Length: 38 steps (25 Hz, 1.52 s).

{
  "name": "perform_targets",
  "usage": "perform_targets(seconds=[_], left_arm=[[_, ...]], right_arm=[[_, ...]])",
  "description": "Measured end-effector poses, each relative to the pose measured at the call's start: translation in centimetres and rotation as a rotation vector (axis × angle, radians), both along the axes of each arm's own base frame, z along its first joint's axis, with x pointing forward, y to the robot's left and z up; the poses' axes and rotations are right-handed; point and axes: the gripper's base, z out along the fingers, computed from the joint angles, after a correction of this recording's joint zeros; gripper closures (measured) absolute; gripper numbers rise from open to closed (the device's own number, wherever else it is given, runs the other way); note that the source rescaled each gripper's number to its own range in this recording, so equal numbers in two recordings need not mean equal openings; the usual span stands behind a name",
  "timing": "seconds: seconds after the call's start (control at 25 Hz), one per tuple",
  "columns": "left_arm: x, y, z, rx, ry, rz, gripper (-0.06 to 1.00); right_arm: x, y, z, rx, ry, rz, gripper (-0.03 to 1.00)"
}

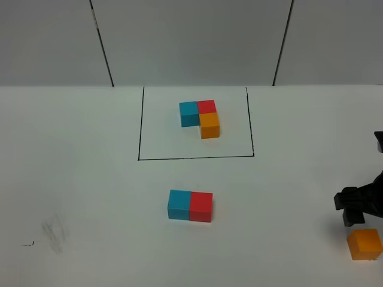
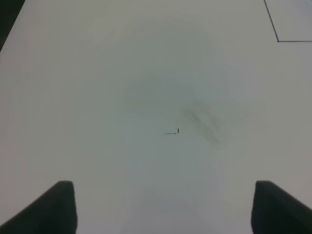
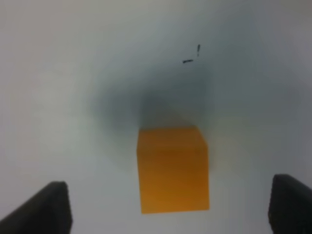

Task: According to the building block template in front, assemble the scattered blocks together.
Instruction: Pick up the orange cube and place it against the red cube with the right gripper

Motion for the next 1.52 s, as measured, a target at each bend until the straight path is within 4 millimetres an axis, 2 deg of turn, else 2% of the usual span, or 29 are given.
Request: perform_targets(seconds=[0.24,0.64,0.76,1.12,1.52], left_arm=[[0.0,0.0,0.0,0.0,0.0,0.0,0.1],[0.0,0.0,0.0,0.0,0.0,0.0,0.1],[0.0,0.0,0.0,0.001,0.0,0.0,0.1],[0.0,0.0,0.0,0.001,0.0,0.0,0.1],[0.0,0.0,0.0,0.001,0.0,0.0,0.1]], right_arm=[[-1.0,-0.1,-1.3,0.0,0.024,0.003,0.08],[-1.5,-0.2,-2.6,0.006,-0.036,0.015,0.08],[-1.3,-0.2,-2.9,-0.006,-0.04,0.029,0.08],[-0.7,-0.1,-5.3,-0.016,0.014,0.038,0.08],[-0.6,-1.0,-6.4,-0.023,0.049,0.011,0.08]])
